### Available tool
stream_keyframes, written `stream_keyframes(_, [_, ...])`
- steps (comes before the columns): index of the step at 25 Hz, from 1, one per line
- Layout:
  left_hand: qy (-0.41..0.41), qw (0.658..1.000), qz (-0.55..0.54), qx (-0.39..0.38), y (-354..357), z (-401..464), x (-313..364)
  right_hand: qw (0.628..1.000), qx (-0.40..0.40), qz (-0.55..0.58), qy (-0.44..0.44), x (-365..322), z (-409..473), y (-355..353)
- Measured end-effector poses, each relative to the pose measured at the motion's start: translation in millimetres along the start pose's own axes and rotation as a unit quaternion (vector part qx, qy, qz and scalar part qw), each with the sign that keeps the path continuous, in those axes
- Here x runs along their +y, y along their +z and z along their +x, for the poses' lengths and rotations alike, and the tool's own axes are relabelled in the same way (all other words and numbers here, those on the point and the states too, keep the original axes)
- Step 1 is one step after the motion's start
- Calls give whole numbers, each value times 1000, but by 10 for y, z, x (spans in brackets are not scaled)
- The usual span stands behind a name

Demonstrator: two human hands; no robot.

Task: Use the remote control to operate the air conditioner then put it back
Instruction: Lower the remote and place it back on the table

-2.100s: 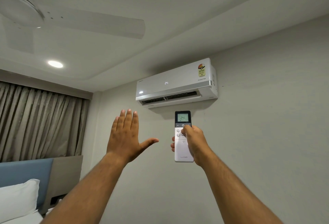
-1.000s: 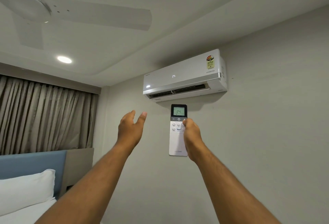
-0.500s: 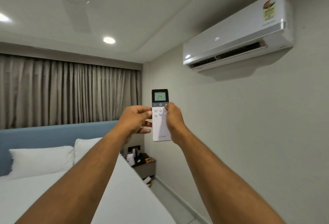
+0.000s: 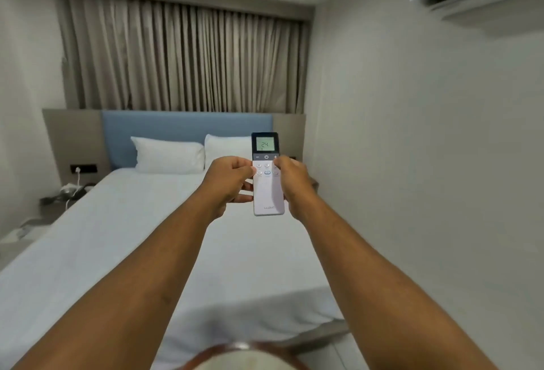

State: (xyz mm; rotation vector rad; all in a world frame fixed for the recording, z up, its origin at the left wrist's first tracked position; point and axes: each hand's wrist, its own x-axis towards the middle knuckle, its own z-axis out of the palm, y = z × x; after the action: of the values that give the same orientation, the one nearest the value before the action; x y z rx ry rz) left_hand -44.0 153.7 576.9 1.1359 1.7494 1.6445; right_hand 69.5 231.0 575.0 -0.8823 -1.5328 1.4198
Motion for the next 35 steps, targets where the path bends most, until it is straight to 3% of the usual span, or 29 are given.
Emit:
stream_keyframes(7, [-193, 981, -6, 8, -114, -403, -1980, 984, -37, -60, 162, 1988, -238, 360])
stream_keyframes(14, [-394, 919, 5, 19, 48, -1461, -4065, 936, -89, -105, 325, 4165, -1125, 434])
stream_keyframes(19, [-469, 882, -5, 38, 295, -2126, -5016, 905, -120, -133, 385, 5215, -1677, 330])
stream_keyframes(26, [-511, 857, 11, 63, 554, -2794, -5824, 878, -125, -196, 418, 6076, -2211, 221])
stream_keyframes(35, [-483, 869, 64, 82, 707, -2960, -6109, 878, -75, -260, 394, 6312, -2310, 201])
